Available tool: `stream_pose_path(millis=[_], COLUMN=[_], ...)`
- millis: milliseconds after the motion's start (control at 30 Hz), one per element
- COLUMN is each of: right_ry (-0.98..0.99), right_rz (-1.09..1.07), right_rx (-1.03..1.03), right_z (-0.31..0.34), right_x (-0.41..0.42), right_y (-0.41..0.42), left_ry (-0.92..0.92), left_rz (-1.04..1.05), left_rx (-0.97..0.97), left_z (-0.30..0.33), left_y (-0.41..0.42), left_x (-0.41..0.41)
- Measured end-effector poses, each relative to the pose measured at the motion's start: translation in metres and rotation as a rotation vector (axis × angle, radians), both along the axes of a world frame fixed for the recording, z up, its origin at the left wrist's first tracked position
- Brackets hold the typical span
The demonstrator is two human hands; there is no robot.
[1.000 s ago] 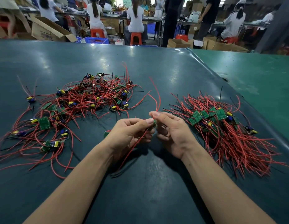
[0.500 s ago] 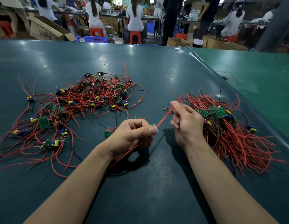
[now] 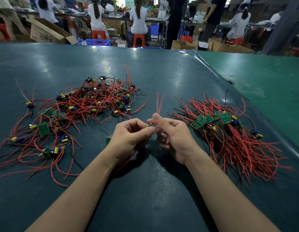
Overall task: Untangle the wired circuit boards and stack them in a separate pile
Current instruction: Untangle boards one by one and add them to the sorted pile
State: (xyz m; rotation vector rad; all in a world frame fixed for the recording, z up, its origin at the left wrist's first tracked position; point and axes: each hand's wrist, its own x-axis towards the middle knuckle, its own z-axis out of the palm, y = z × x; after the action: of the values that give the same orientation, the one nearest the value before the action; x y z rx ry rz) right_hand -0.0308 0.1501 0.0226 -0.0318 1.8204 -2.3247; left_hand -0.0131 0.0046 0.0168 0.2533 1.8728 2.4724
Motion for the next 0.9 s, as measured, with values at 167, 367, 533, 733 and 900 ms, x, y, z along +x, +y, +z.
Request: stream_pose_path(millis=[167,367,533,733,900], right_ry=[0.019,0.104,0.097,0.098,0.02], right_rz=[-0.011,-0.269,-0.336,-0.484,-0.349], right_rx=[0.008,-0.111,-0.242,-0.359,-0.192], right_z=[0.001,0.009,0.008,0.011,0.014], right_x=[-0.001,-0.011,-0.013,-0.014,-0.004], right_y=[0.002,0.015,0.013,0.015,0.017], left_ry=[-0.013,-0.005,0.004,-0.03,-0.074], left_rz=[-0.033,-0.177,-0.254,-0.255,-0.122], left_rx=[-0.121,-0.121,-0.052,0.067,0.218], left_z=[0.0,0.001,0.004,0.004,0.009], left_y=[-0.001,-0.005,-0.004,-0.007,-0.012], left_x=[0.002,0.004,0.006,0.006,0.0])
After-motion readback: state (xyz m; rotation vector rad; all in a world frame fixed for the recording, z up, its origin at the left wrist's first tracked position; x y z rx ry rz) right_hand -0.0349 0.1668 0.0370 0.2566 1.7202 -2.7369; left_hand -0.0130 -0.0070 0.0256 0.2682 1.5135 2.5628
